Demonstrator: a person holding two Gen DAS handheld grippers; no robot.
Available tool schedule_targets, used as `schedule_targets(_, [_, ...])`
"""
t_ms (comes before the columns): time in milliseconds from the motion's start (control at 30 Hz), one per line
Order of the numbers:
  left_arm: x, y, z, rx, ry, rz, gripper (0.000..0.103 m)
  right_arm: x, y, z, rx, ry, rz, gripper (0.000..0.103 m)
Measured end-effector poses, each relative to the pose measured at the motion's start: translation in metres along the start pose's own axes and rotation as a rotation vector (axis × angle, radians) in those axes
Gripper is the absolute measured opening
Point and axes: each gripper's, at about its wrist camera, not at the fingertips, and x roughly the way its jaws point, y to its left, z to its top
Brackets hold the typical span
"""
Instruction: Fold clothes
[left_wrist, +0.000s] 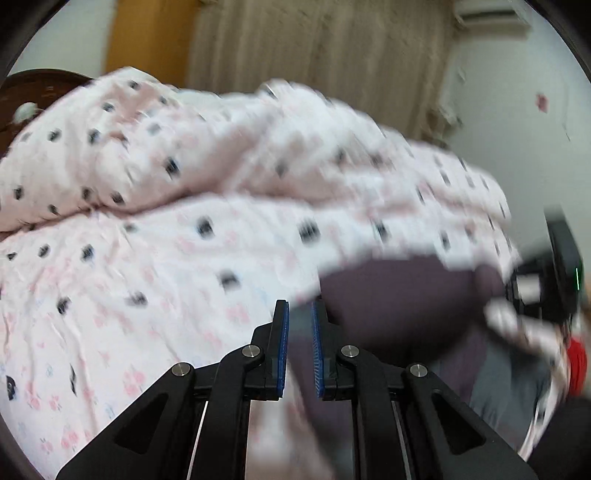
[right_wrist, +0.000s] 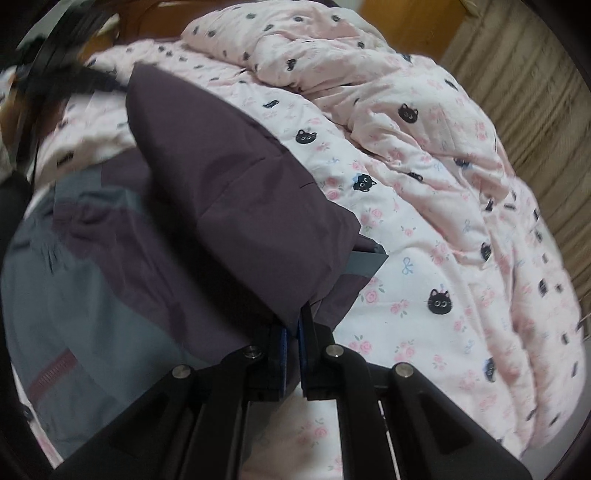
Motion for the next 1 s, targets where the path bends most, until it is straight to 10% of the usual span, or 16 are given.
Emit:
schedule_targets(133, [0.015, -0.036, 0.031, 0.028, -0.016, -0.072, 0.01, -0.001, 0.01, -0.001, -0.051, 0.02, -0.038, 0.008])
schedule_targets(367, [0.054, -0.105, -0.002, 0.193, 0.21, -0.139, 0.01, -0.008, 0.022, -0.016, -0.123, 0.092, -0.061, 0.017])
schedule_targets(800, [0.051, -0.117, -0.067, 0.154, 0.285, -0.15, 0.01, -0.064, -0.016, 0.026, 0.258, -0.171, 0.086, 0.017])
schedule_targets(1000, [0.049, -0.122, -0.078, 0.17, 0.294, -0.15, 0.01, -0.031, 0.017, 0.057, 0.277, -0.107, 0.138, 0.017])
